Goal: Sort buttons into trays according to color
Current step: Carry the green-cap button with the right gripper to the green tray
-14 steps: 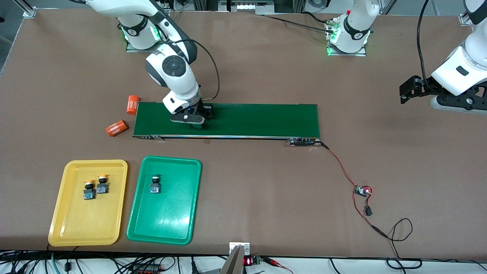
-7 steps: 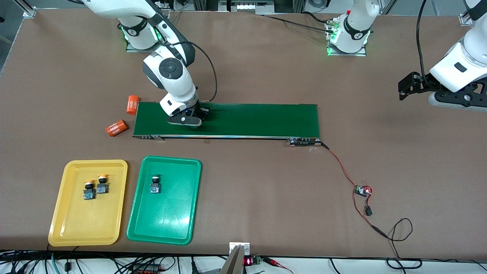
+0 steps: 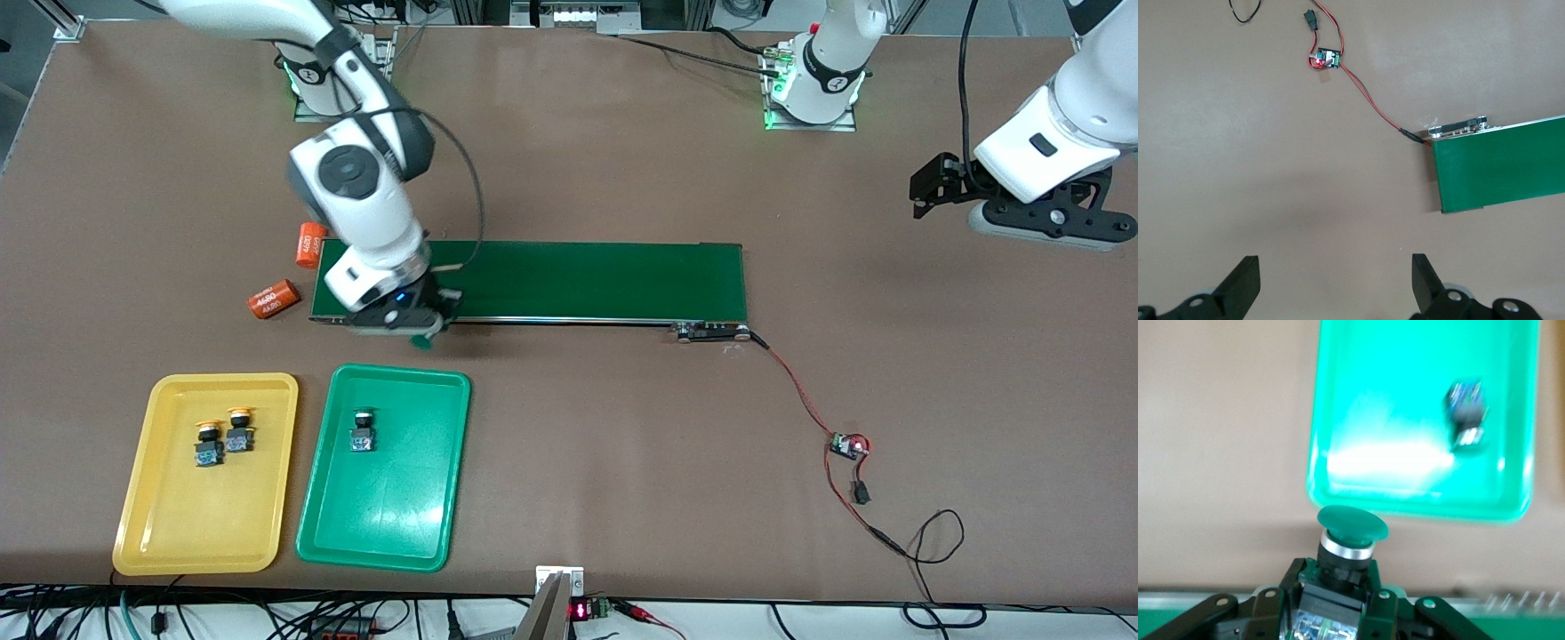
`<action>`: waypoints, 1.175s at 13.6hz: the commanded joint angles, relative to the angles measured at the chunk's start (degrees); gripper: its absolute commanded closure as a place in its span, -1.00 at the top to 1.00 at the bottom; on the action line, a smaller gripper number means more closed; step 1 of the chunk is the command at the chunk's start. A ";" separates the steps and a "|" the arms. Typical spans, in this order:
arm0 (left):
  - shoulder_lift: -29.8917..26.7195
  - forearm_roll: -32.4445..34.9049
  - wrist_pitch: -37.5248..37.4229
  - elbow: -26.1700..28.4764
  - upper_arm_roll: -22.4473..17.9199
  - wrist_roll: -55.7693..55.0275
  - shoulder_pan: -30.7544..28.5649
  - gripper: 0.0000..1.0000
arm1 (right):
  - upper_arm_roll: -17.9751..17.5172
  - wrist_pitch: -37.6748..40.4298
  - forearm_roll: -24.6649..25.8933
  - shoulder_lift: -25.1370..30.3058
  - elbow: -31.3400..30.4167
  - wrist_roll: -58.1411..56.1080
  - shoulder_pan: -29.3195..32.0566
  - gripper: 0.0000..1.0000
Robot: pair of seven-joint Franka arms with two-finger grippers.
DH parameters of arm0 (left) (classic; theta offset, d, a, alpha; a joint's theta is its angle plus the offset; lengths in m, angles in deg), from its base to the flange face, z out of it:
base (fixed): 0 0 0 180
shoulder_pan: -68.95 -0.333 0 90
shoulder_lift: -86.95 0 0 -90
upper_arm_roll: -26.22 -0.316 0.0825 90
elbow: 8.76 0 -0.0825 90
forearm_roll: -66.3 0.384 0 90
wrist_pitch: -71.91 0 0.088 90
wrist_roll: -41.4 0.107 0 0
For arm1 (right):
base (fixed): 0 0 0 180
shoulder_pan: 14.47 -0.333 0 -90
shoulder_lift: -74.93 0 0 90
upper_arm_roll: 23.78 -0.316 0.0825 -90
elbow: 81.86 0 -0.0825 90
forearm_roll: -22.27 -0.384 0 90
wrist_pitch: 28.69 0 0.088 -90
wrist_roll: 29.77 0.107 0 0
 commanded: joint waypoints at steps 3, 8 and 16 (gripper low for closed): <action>-0.46 -0.59 -4.13 -0.93 -0.40 -0.11 -0.81 1.00 | 5.52 -1.45 0.34 -17.03 18.55 -8.63 -0.97 -0.97; 0.15 0.19 -2.74 -0.93 -0.05 -0.38 -0.46 1.00 | 9.04 -14.87 0.34 -25.31 21.92 -9.44 -2.64 -0.96; 0.24 -1.74 -2.56 -2.34 -0.14 0.50 -0.81 1.00 | 12.47 -17.81 -0.10 -27.70 23.32 -9.79 -5.02 1.00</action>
